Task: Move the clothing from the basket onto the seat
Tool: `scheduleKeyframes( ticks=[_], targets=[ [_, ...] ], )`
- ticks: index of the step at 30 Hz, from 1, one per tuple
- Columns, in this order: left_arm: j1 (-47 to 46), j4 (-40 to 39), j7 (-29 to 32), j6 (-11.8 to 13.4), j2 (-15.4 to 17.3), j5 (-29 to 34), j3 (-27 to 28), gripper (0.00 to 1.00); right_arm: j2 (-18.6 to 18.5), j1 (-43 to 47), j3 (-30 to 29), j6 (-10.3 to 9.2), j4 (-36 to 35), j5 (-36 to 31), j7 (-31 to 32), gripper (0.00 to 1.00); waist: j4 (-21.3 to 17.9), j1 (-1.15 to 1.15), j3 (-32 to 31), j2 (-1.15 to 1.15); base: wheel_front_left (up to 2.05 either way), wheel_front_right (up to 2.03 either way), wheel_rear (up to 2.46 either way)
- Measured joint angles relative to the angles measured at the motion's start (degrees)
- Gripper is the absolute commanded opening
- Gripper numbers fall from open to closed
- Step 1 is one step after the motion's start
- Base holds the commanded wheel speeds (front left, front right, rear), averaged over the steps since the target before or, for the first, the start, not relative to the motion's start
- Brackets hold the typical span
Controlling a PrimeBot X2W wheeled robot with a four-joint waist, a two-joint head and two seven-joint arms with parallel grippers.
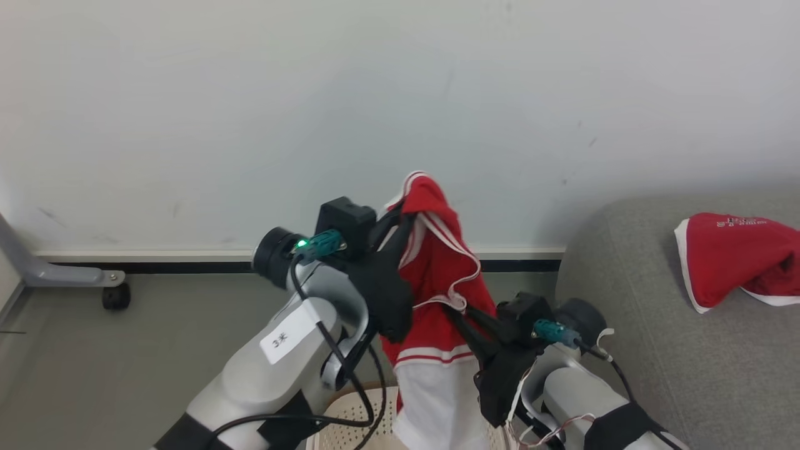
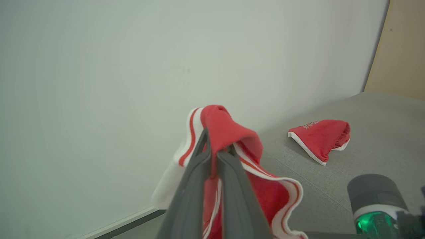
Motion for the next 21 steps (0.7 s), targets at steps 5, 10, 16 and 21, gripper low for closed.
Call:
scheduleKeyframes(
  ticks=[5, 10, 16, 21],
  targets=[
    [3.42, 0.57, -1.22, 0.37, 1.99, -0.47, 0.62, 1.0, -1.74, -2.14, -3.42, 0.0, -0.16, 0.8, 0.0, 0.0, -2.34, 0.0, 0.16, 0.0, 0.0, 0.0, 0.0],
    [6.08, 0.43, -2.46, 0.79, 2.59, -0.7, 0.71, 1.0, -5.61, -4.14, -5.89, 0.0, -1.15, 0.97, 0.0, 0.0, -4.68, 0.0, 0.18, 0.0, 0.0, 0.0, 0.0],
    [8.72, -1.08, -3.77, 0.78, 2.65, -0.99, 0.64, 1.0, -9.29, -6.3, -7.67, -0.05, -3.53, 0.77, 0.0, 0.0, -7.79, 0.0, 0.17, 0.0, 0.0, 0.0, 0.0],
    [11.27, -2.55, -4.71, 0.78, 2.59, -0.98, 0.13, 1.0, -12.49, -6.84, -9.09, -0.68, -6.25, 0.15, 0.0, 0.0, -10.7, 0.0, 0.13, 0.0, 0.0, 0.0, 0.0]
  ],
)
